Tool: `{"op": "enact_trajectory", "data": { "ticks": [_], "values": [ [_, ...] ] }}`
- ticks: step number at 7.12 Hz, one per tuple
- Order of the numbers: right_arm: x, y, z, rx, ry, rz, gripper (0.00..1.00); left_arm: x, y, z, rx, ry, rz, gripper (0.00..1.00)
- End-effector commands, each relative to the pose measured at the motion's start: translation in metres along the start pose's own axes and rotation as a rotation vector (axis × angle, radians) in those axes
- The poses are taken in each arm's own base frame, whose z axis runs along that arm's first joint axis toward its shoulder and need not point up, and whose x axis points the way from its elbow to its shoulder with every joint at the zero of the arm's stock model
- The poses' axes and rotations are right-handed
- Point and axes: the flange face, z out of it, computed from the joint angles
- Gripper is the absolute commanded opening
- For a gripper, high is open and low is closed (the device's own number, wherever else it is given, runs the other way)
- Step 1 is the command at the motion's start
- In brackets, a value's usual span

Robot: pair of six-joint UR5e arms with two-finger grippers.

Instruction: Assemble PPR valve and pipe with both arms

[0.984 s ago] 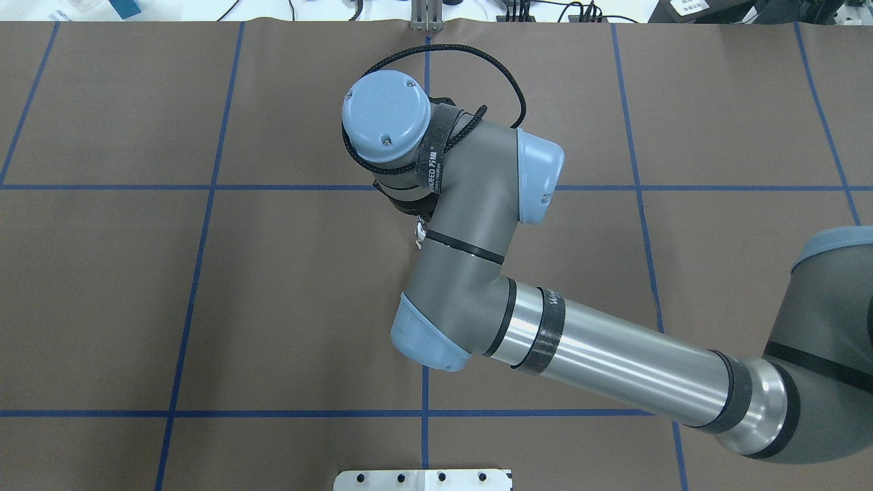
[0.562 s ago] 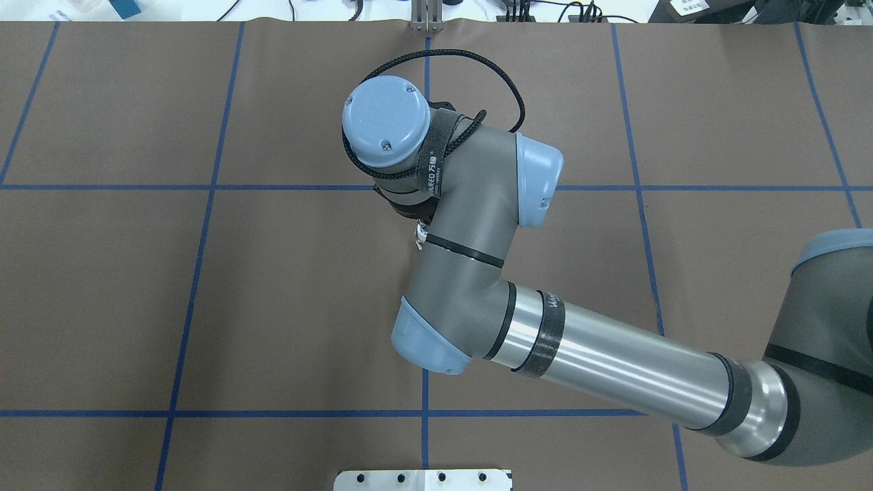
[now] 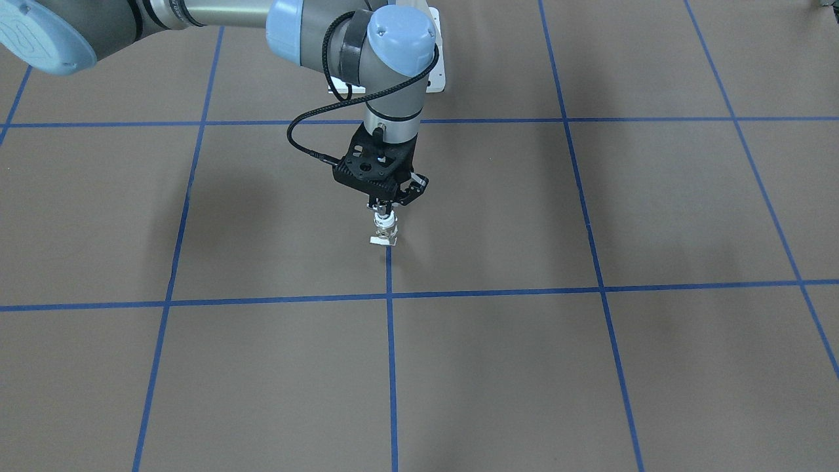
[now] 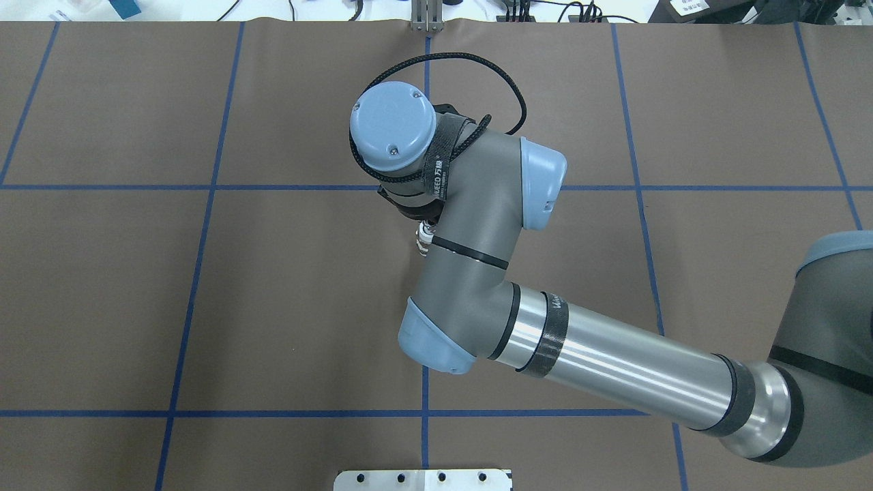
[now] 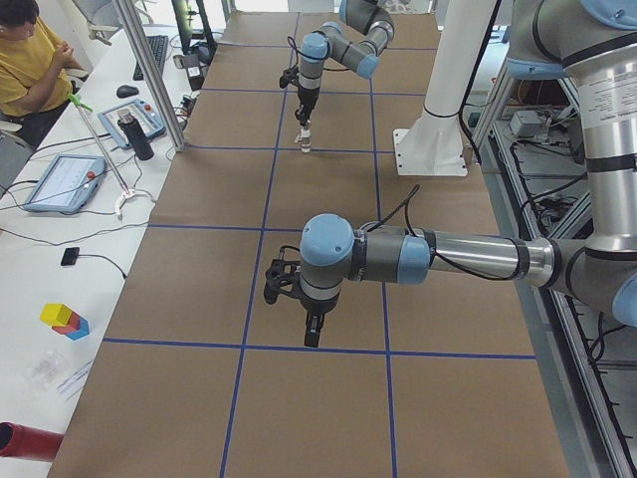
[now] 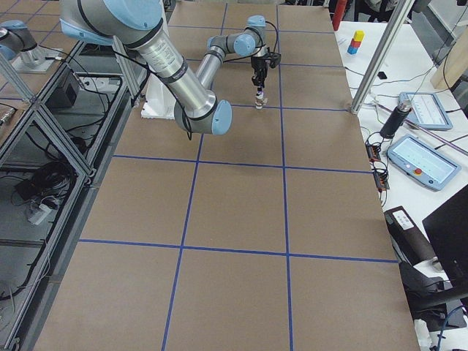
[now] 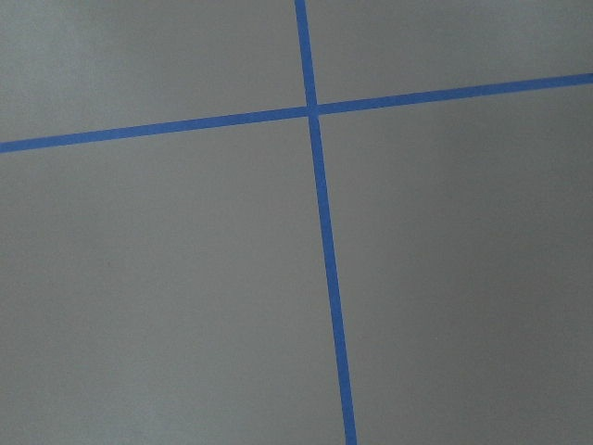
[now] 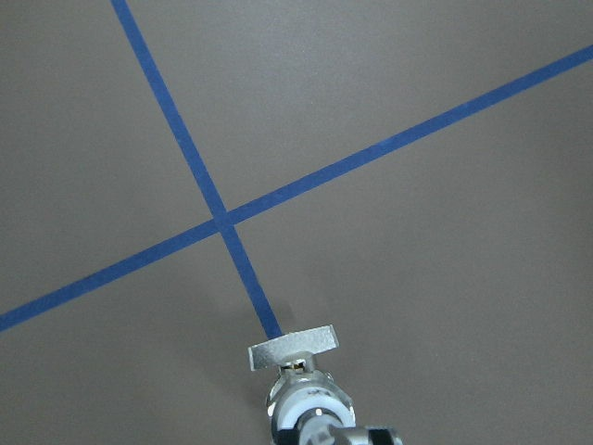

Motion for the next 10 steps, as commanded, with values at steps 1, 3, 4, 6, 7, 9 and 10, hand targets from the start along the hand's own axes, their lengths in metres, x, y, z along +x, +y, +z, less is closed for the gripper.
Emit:
{"op": "enact_trajectory", "data": {
  "ticks": [1, 3, 4, 6, 7, 9, 10],
  "values": [
    [-0.001, 0.0, -0.001, 0.0, -0.004, -0.016, 0.99, 0.0, 0.0, 0.0, 0.0, 0.0, 0.0, 1.0],
    [-0.003, -0.009, -0.014, 0.007, -0.023, -0.027, 0.99, -0.002, 0.001, 0.002, -0.004, 0.0, -0.004, 1.0],
    [-0.002, -0.029, -0.03, 0.013, -0.046, -0.034, 1.0, -0.004, 0.002, 0.004, -0.009, -0.001, -0.008, 1.0],
    [0.017, -0.11, -0.067, -0.03, -0.084, -0.066, 1.0, -0.005, 0.002, 0.006, -0.018, -0.004, -0.013, 1.0],
    [0.037, -0.164, -0.089, -0.045, -0.101, -0.071, 1.0, -0.011, 0.004, 0.014, -0.037, -0.001, -0.033, 1.0],
    [0.101, -0.263, -0.113, -0.052, -0.112, -0.139, 1.0, -0.015, 0.005, 0.017, -0.041, -0.006, -0.031, 1.0],
    [0.157, -0.309, -0.103, -0.032, -0.084, -0.224, 1.0, -0.023, 0.008, 0.024, -0.058, -0.003, -0.052, 1.0]
  ]
}}
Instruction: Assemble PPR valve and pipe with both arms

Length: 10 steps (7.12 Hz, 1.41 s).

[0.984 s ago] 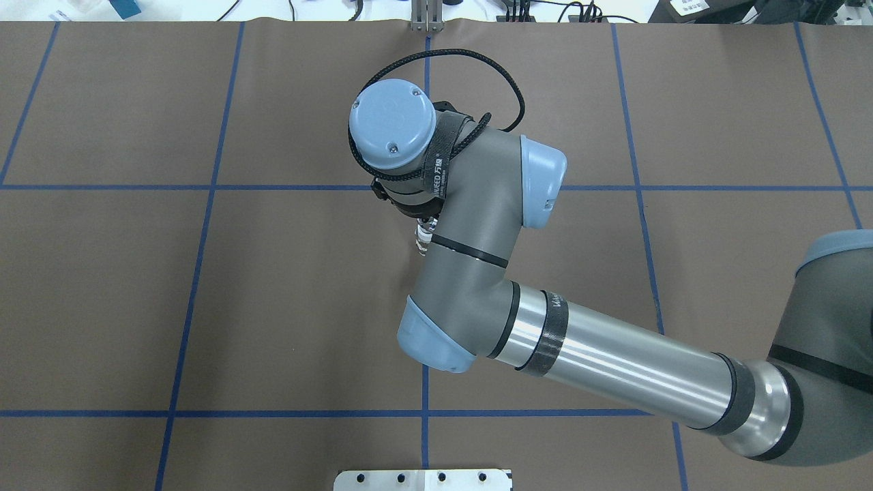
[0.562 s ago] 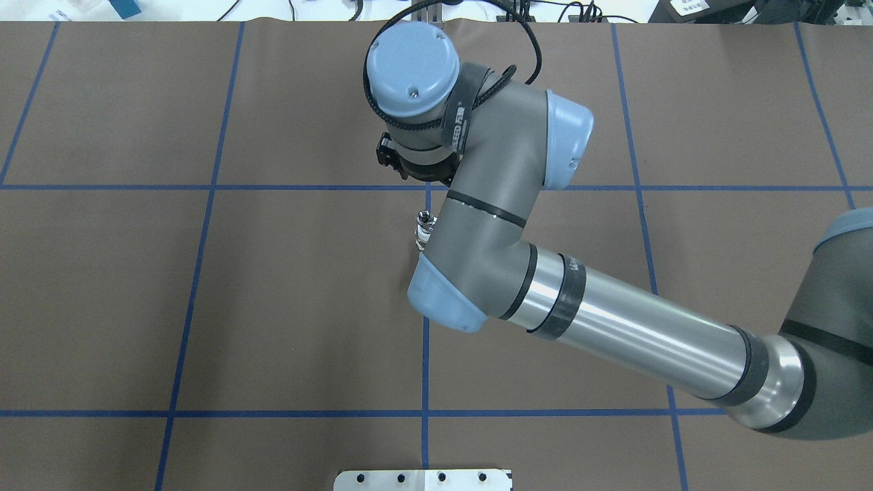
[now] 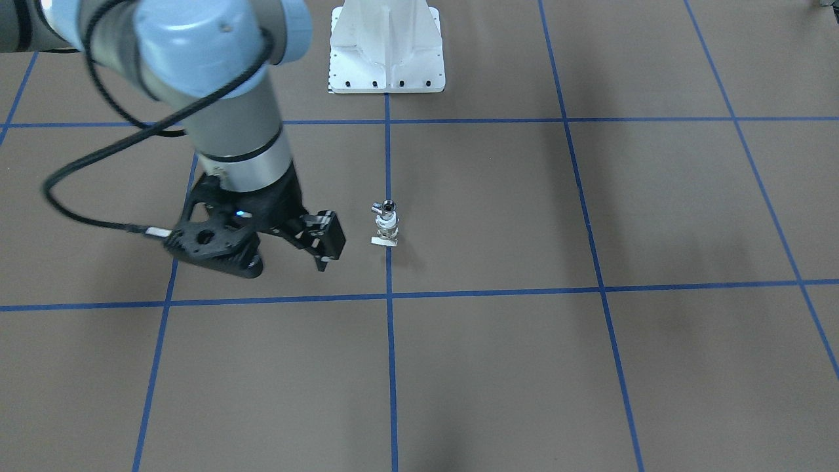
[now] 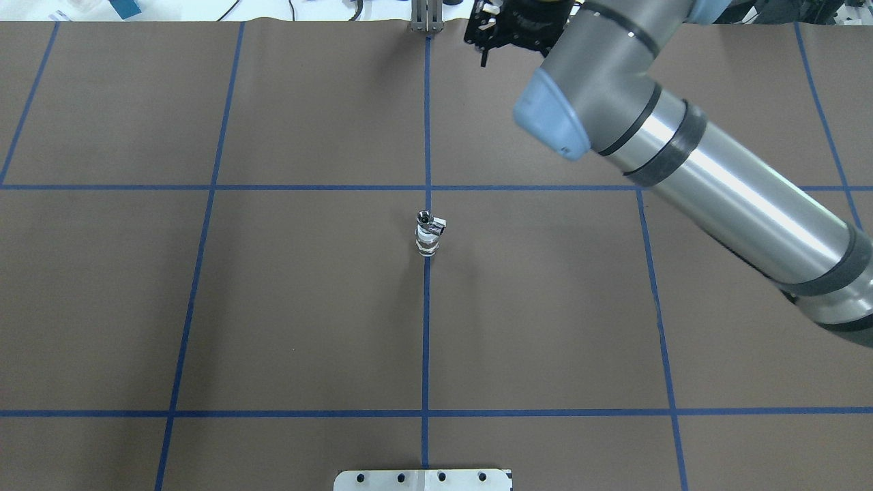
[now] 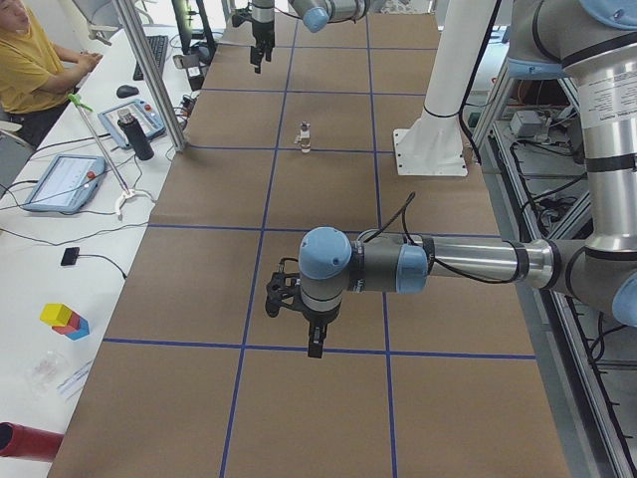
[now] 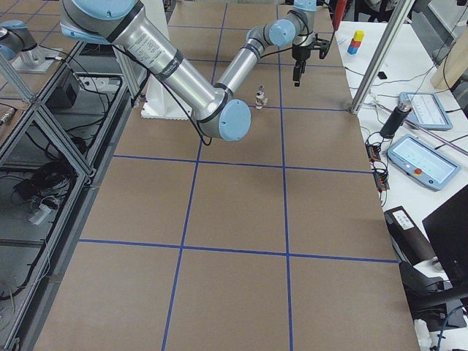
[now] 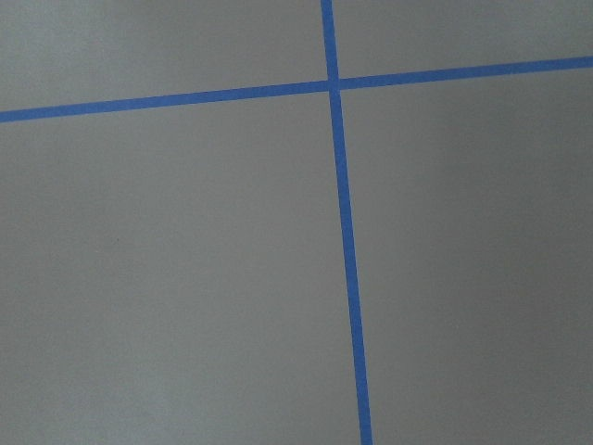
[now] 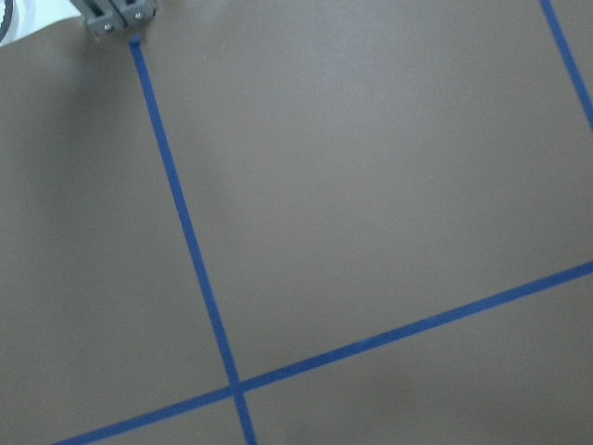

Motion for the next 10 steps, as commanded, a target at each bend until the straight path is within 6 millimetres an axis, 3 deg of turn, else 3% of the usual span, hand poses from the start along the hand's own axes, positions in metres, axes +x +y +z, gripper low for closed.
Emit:
{"op": "enact_trajectory", "data": {
  "ticks": [1, 2, 3, 4, 5, 7, 8, 9, 10],
  "values": [
    [0.144, -0.076, -0.007, 0.003, 0.044, -0.165, 1.0, -0.01, 0.008, 0.01, -0.025, -0.001, -0.025, 1.0],
    [0.218, -0.101, -0.02, -0.003, 0.04, -0.246, 1.0, -0.012, 0.015, 0.012, -0.027, -0.001, -0.025, 1.0],
    [0.287, -0.105, -0.02, -0.011, 0.054, -0.307, 1.0, -0.007, 0.01, 0.008, -0.017, -0.002, -0.008, 1.0],
    [0.368, -0.1, -0.005, -0.044, 0.077, -0.376, 1.0, -0.002, 0.008, 0.003, -0.006, -0.002, 0.004, 1.0],
    [0.434, -0.092, 0.005, -0.079, 0.08, -0.428, 1.0, 0.001, 0.007, 0.0, 0.001, -0.002, 0.01, 1.0],
    [0.56, -0.057, 0.037, -0.114, 0.103, -0.479, 1.0, 0.004, 0.004, -0.003, 0.006, -0.004, 0.015, 1.0],
    [0.616, -0.028, 0.047, -0.117, 0.11, -0.419, 0.99, 0.003, 0.006, -0.002, 0.005, -0.003, 0.012, 1.0],
    [0.647, -0.004, 0.043, -0.093, 0.114, -0.401, 0.99, 0.003, 0.007, -0.002, 0.003, -0.002, 0.012, 1.0],
    [0.658, 0.008, 0.033, -0.083, 0.113, -0.381, 1.0, 0.003, 0.007, -0.002, 0.003, -0.004, 0.012, 1.0]
  ]
}}
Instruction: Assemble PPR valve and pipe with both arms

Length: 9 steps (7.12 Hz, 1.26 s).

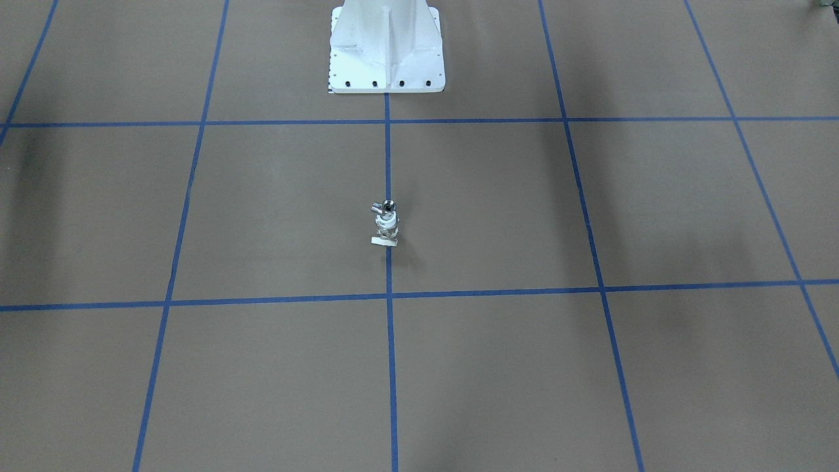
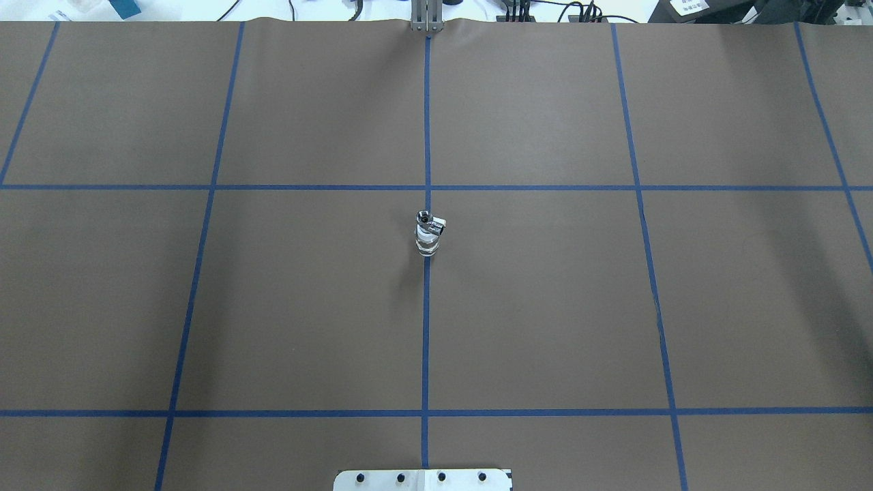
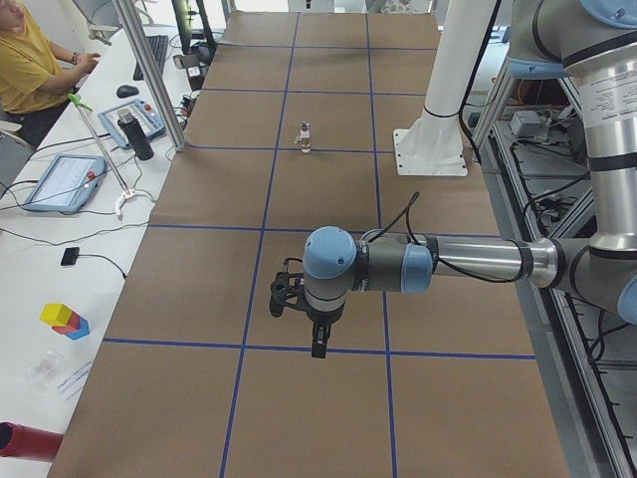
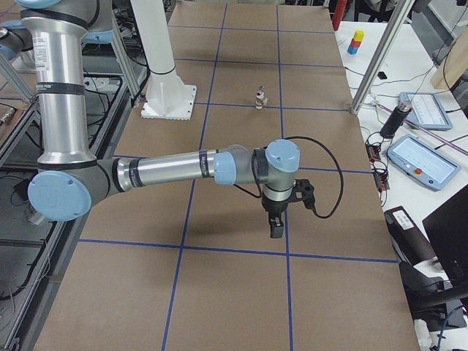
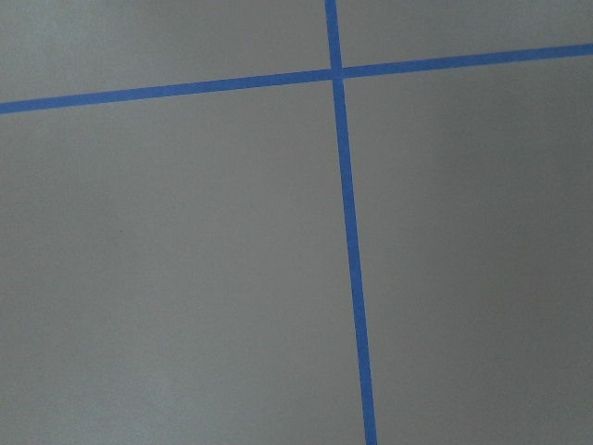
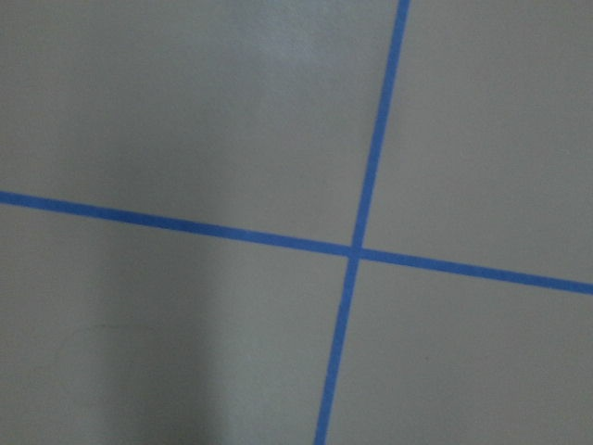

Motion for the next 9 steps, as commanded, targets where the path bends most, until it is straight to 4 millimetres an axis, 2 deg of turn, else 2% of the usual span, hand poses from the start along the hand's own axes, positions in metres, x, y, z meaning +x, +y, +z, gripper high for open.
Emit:
{"op": "enact_trajectory", "data": {
  "ticks": [1, 2, 3, 4, 5, 9],
  "values": [
    [0.017, 0.034, -0.004, 0.013, -0.004, 0.036, 0.99, 0.0, 0.001, 0.001, -0.002, -0.001, -0.001, 1.0],
    [0.026, 0.044, 0.008, -0.019, -0.005, 0.062, 1.0, 0.0, 0.0, 0.0, 0.0, -0.001, 0.0, 1.0],
    [0.024, 0.042, -0.003, -0.03, -0.002, 0.087, 1.0, 0.0, 0.0, 0.0, 0.0, -0.001, 0.0, 1.0],
    [0.012, 0.03, -0.021, -0.047, 0.003, 0.103, 1.0, 0.001, -0.001, -0.001, 0.001, -0.001, 0.001, 1.0],
    [0.009, 0.031, -0.026, -0.045, 0.003, 0.101, 1.0, 0.001, -0.001, -0.001, 0.001, -0.001, 0.001, 1.0],
    [0.014, 0.035, -0.017, -0.06, -0.004, 0.108, 1.0, 0.001, -0.002, 0.0, 0.001, -0.001, 0.001, 1.0]
  ]
}}
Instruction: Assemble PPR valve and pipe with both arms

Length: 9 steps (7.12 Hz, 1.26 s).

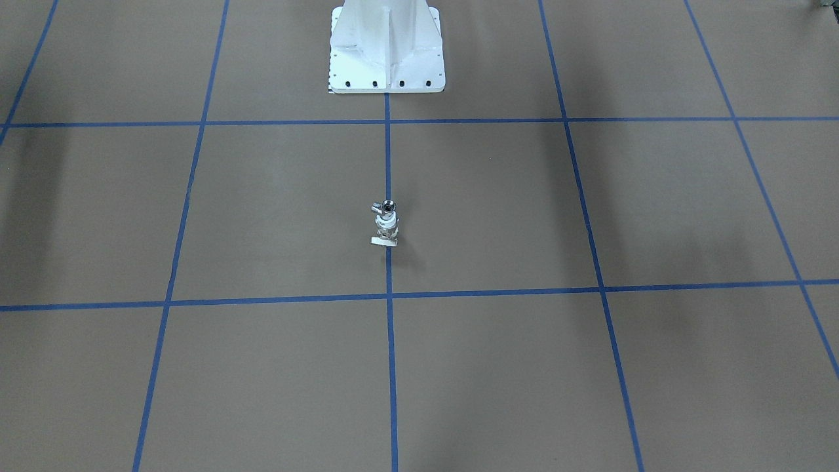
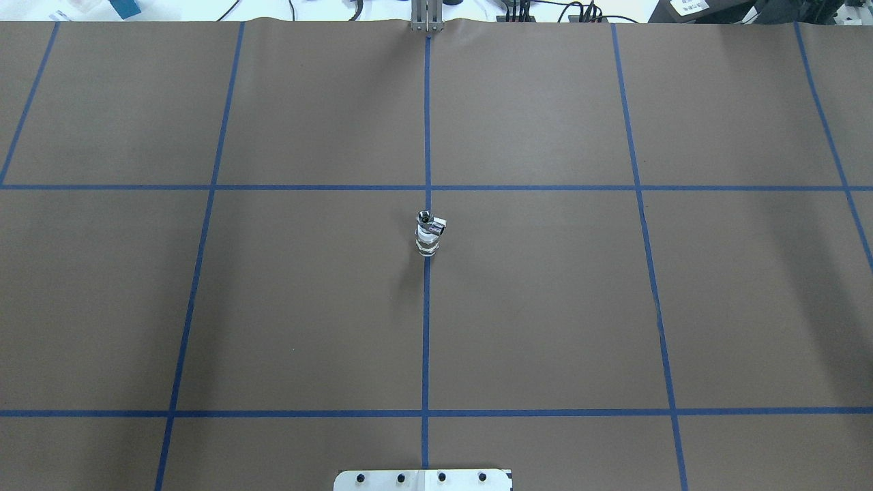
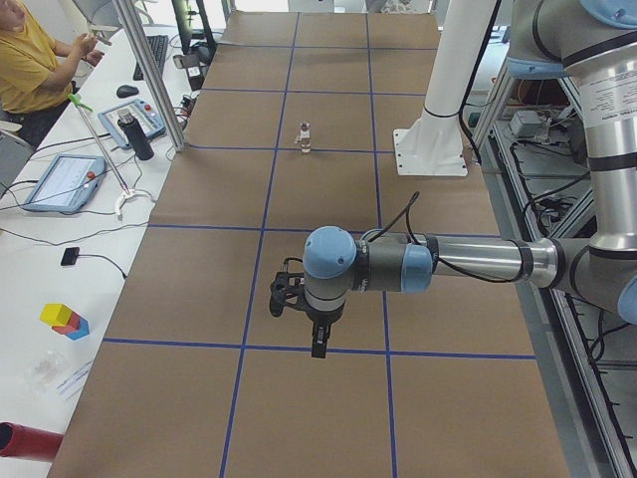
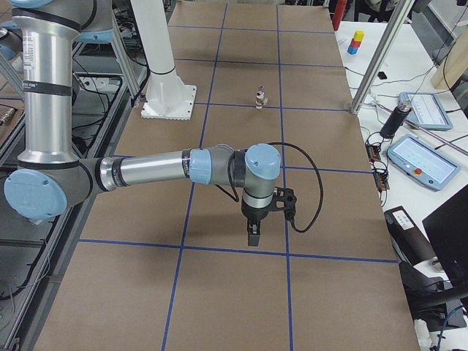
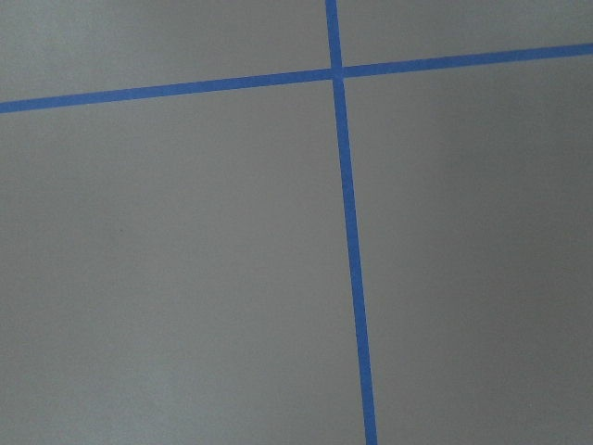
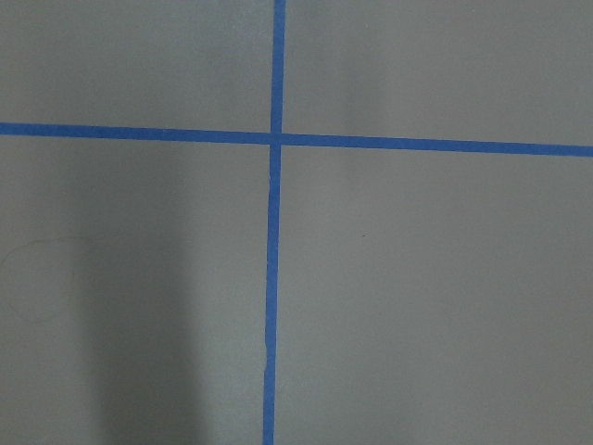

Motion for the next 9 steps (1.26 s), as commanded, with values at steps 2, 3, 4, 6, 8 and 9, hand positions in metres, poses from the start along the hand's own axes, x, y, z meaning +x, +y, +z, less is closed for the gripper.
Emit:
{"op": "enact_trajectory", "data": {
  "ticks": [2, 3, 4, 6, 8, 9],
  "values": [
    [0.0049, 0.001, 0.0067, -0.013, -0.004, 0.0, 1.0, -0.0005, 0.0004, 0.0011, -0.003, 0.002, -0.003, 1.0],
    [0.0052, 0.001, 0.0067, -0.014, -0.001, 0.005, 1.0, -0.001, 0.0005, 0.0016, -0.003, 0.002, -0.003, 1.0],
    [0.0069, 0.0009, 0.0093, -0.018, 0.004, 0.003, 1.0, -0.0017, 0.002, 0.0024, -0.006, 0.001, -0.005, 1.0],
    [0.0087, 0.0019, 0.0108, -0.022, 0.002, 0.014, 1.0, -0.0021, 0.0028, 0.0028, -0.007, 0.001, -0.006, 1.0],
    [0.0066, 0.0003, 0.0084, -0.016, -0.001, 0.004, 1.0, -0.0023, 0.0029, 0.0024, -0.005, 0.002, -0.007, 1.0],
    [0.0068, 0.0011, 0.009, -0.018, -0.004, 0.006, 1.0, -0.0023, 0.0029, 0.0024, -0.005, 0.002, -0.007, 1.0]
  ]
}}
